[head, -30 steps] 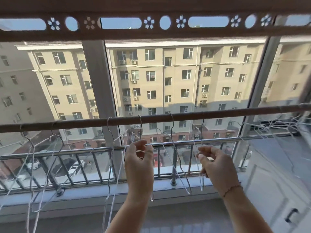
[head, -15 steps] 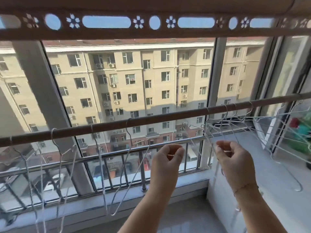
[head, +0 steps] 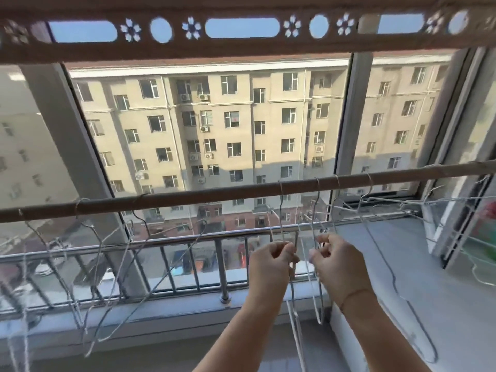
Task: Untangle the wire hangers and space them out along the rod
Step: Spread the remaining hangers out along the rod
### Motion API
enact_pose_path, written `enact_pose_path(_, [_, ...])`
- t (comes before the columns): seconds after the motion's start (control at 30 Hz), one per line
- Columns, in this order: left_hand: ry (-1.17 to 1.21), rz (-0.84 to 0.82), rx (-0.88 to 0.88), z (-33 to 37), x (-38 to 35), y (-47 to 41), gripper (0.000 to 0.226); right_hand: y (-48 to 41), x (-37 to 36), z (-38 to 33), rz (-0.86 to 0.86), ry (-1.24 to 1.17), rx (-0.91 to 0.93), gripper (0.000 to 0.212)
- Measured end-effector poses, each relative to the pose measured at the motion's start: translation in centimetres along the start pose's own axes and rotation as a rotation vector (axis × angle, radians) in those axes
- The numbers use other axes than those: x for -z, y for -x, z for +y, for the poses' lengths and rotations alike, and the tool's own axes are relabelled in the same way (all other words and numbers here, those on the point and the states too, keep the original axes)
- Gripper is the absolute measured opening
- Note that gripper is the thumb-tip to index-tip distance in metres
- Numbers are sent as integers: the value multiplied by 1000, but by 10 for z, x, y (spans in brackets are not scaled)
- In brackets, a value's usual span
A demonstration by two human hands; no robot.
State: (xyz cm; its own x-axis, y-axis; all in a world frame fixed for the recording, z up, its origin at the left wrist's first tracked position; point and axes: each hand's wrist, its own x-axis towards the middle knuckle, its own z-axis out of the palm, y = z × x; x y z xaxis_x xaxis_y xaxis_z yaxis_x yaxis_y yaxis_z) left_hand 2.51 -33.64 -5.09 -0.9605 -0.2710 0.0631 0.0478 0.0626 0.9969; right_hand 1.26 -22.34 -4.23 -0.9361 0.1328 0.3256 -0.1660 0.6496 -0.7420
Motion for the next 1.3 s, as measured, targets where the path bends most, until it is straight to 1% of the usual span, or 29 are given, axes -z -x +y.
enact_pose_path(0.13, [3, 134, -1, -3, 18, 1, 26, 1, -8, -7, -92, -95, 14, 30])
enact_pose_path(0.27, [128, 274, 15, -5, 48, 1, 28, 12, -20, -24, -202, -176, 89, 26])
enact_pose_path(0.4, [177, 350, 0, -4, 79, 2, 30, 20, -38, -40, -255, -213, 150, 24])
enact_pose_path(0.53, [170, 399, -25, -5, 101, 2, 29, 23, -51, -47, -279, -238, 137, 25])
enact_pose_path(0.7, [142, 393, -1, -6, 109, 2, 27, 22, -53, -49, -262, -220, 135, 24])
enact_pose_path(0.87, [117, 353, 12, -10, 108, 2, 25, 22, -53, -47, -233, -193, 114, 22])
enact_pose_path(1.03, [102, 309, 20, -7, 103, 2, 33, 19, -52, -44, -167, -206, 67, 21])
enact_pose_path(1.13, [99, 275, 7, -4, 99, 3, 29, 15, -49, -39, -120, -216, 35, 22])
enact_pose_path(1.3, [109, 208, 33, -3, 95, 2, 23, 14, -40, -34, -60, -217, -7, 22])
